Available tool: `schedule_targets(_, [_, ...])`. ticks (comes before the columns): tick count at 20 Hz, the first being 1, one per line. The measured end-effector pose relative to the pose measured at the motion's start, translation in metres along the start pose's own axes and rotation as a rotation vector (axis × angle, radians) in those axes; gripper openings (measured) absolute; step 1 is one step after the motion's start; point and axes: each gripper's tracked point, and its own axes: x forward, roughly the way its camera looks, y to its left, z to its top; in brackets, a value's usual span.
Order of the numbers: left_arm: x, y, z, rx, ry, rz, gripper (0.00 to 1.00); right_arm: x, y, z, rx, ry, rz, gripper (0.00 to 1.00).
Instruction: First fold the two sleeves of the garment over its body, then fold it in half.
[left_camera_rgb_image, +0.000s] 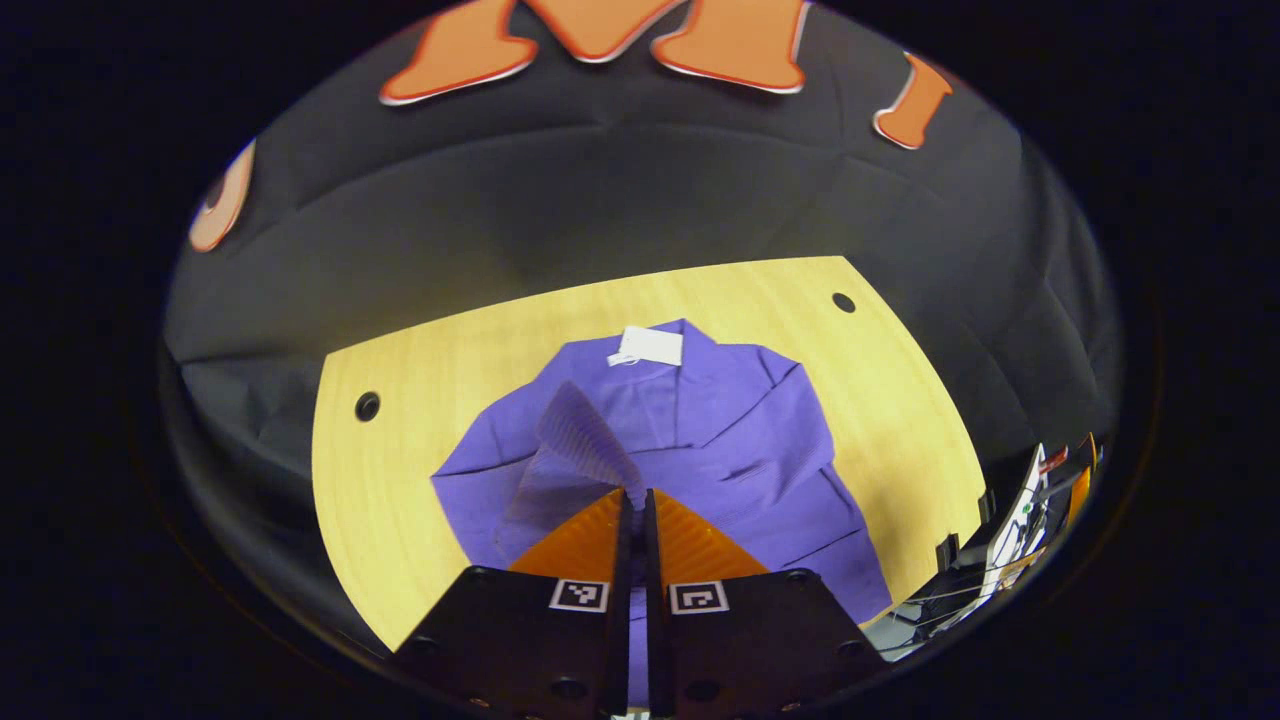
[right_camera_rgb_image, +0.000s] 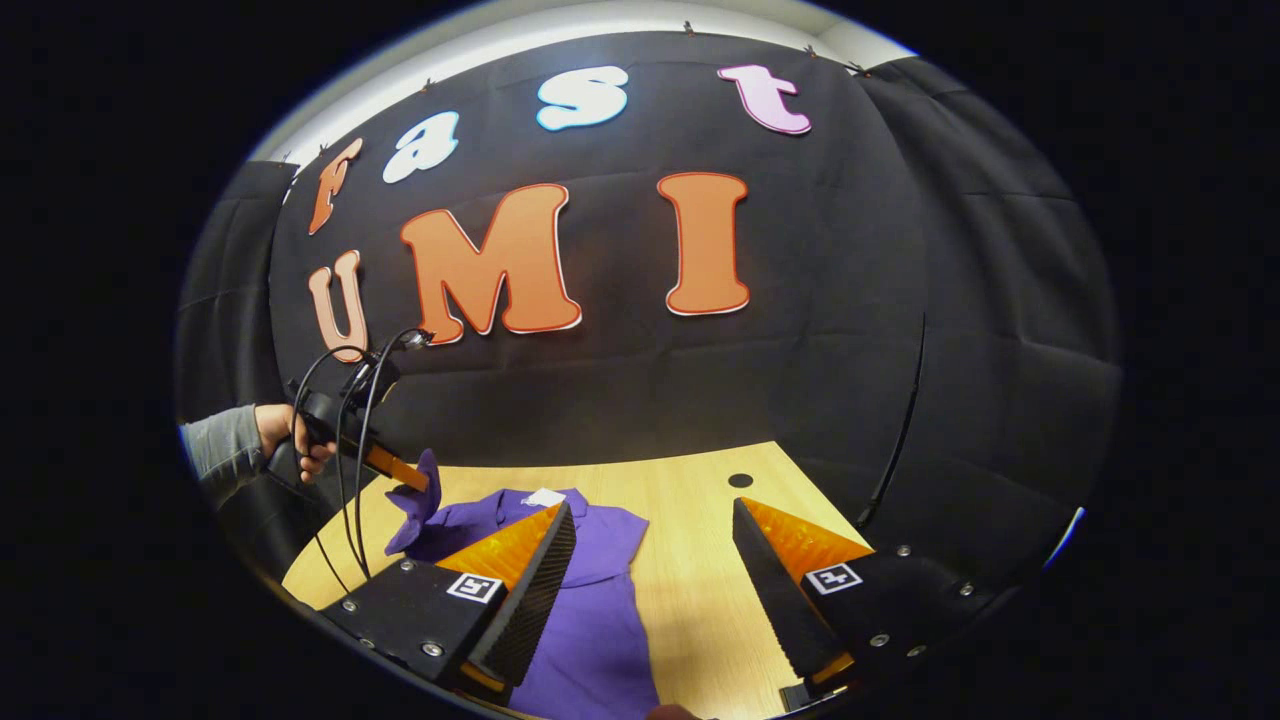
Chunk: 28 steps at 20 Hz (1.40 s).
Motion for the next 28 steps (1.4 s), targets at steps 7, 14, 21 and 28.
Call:
schedule_targets(7, [0.046, -0.065, 0.038, 0.096, -0.014, -0.006, 0.08, 0.001, -0.017, -0.012, 0.021, 0.029, -0.014, 0.94])
schedule_targets(14, [0.035, -0.093, 0.053, 0.139, -0.166, -0.032, 0.71, 0.007, -0.013, -0.02, 0.011, 0.065, 0.009, 0.94])
schedule_targets(21, [-0.049, -0.062, 0.046, 0.083, -0.432, 0.032, 0.89, 0.023, 0.012, -0.019, -0.022, 0.055, 0.036, 0.94])
schedule_targets(28, [-0.153, -0.012, 0.018, 0.057, -0.78, 0.218, 0.99, 0.029, 0.044, -0.014, -0.079, -0.009, 0.072, 0.94])
